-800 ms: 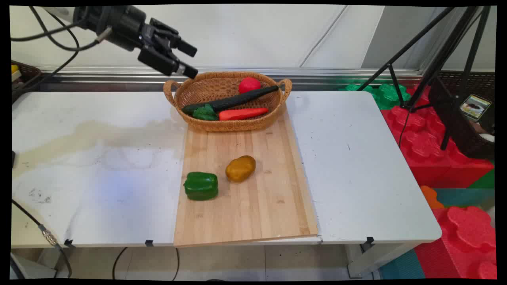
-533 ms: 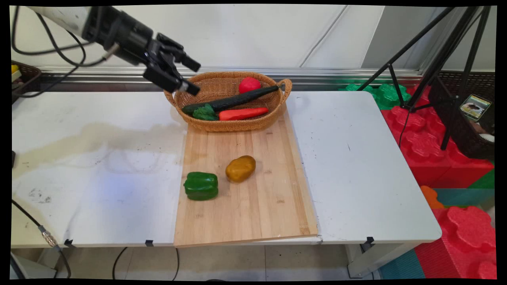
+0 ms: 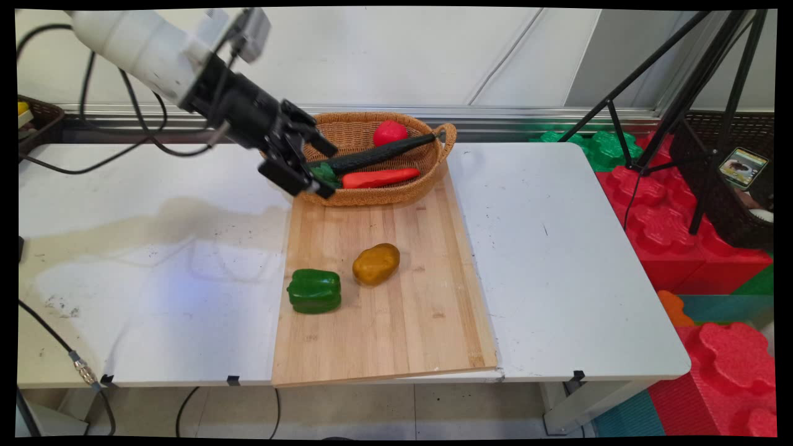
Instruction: Pick up the potato from the cutting board
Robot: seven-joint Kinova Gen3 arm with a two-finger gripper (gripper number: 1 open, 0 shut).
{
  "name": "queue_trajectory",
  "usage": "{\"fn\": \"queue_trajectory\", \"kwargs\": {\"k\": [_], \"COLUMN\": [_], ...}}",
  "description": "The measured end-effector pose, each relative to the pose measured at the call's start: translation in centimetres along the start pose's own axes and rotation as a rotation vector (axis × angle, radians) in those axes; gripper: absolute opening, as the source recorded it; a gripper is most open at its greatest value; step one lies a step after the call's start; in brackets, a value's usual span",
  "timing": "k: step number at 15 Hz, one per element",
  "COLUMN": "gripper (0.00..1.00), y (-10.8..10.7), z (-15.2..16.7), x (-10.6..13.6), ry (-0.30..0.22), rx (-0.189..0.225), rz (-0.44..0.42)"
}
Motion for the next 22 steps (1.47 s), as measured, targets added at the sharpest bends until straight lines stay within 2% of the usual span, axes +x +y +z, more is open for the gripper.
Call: {"fn": "queue_trajectory", "kwargs": {"k": [5,10,15,22], "gripper": [1.0,1.0,1.0,1.0], "y": [1.0,1.8,2.4,2.6], "z": [5.2,9.0,12.3,15.8], "x": [-0.6,-1.1,-1.6,-1.9], "ry": [-0.077,-0.132,-0.179,-0.224], "rx": [-0.034,-0.044,-0.036,-0.003], "rz": [-0.004,-0.046,-0.106,-0.189]}}
